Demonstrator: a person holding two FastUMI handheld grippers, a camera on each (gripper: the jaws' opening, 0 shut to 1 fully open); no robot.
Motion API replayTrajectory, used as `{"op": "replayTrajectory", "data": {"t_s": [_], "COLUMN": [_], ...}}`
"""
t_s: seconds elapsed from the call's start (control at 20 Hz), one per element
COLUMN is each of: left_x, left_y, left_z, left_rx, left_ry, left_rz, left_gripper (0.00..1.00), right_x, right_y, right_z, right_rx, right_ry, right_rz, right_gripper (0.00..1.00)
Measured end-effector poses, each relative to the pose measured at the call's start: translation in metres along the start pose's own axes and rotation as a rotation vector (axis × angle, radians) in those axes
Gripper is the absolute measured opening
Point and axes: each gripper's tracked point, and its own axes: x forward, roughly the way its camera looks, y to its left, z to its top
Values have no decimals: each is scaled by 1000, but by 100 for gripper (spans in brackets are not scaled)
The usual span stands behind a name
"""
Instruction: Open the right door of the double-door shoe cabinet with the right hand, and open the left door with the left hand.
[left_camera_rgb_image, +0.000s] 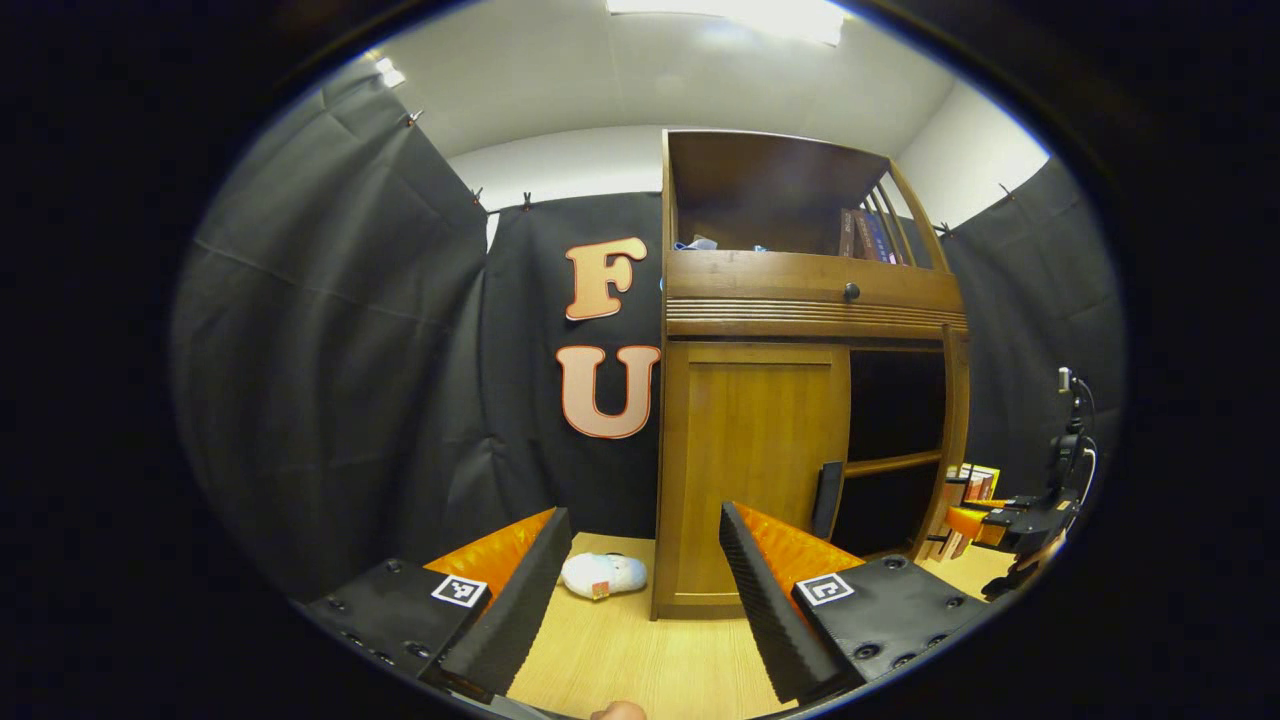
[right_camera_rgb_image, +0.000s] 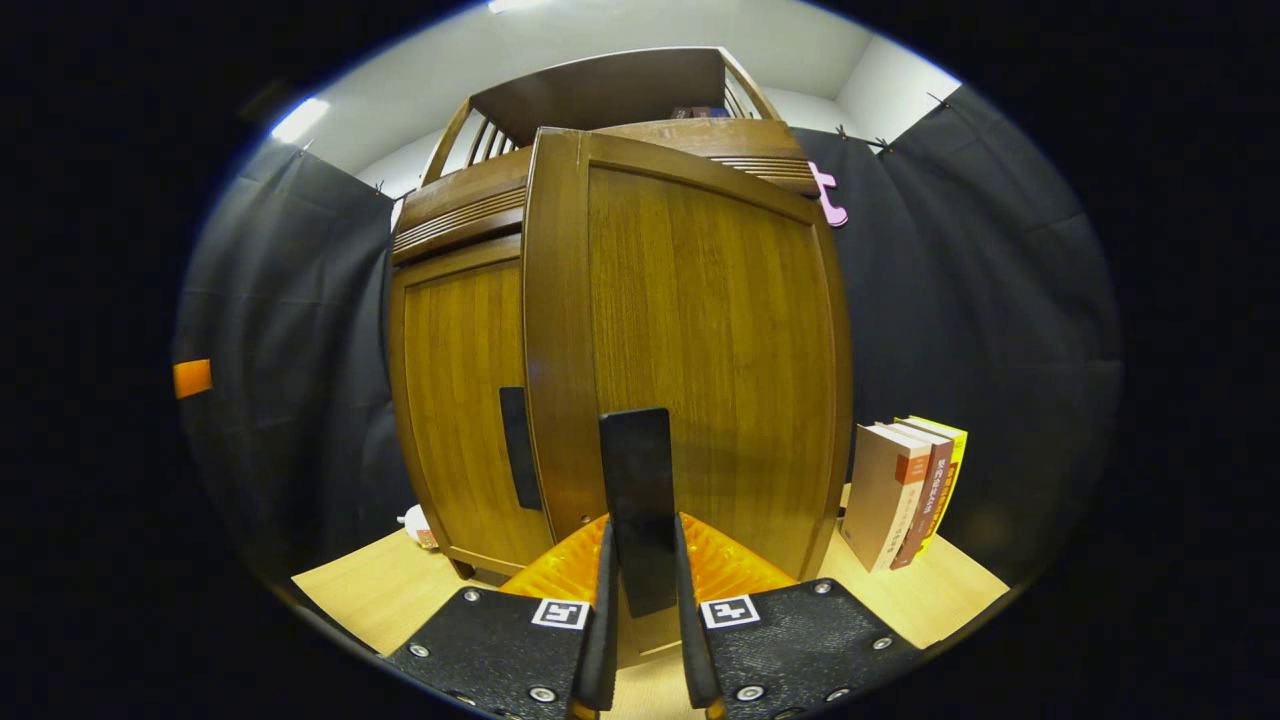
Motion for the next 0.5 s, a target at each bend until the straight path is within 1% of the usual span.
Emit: {"op": "replayTrajectory", "data": {"t_s": [0.05, 0.1, 0.15, 0.2, 0.3, 0.35, 0.4, 0.5], "left_x": [0, -1, -1, 1, 2, 3, 3, 2], "left_y": [-2, -5, -8, -10, -16, -19, -23, -31], "left_z": [-1, -2, -3, -2, -3, -3, -3, -4], "left_rx": [-1, -3, -4, -6, -11, -14, -18, -17], "left_ry": [1, 2, 4, 6, 5, 6, 6, 7], "left_rz": [-5, -10, -16, -21, -31, -36, -44, -60], "left_gripper": [96, 96, 96, 96, 97, 97, 97, 96], "right_x": [-6, -11, -17, -21, -32, -36, -40, -47], "right_y": [-5, -9, -13, -17, -24, -27, -32, -43], "right_z": [0, 0, 1, 2, 4, 3, 3, 7], "right_rx": [0, 4, 6, 12, 7, 1, -6, -7], "right_ry": [-1, -5, -8, -13, -15, -13, -12, -10], "right_rz": [-5, -12, -14, -20, -29, -32, -35, -39], "right_gripper": [27, 30, 26, 29, 19, 12, 16, 15]}}
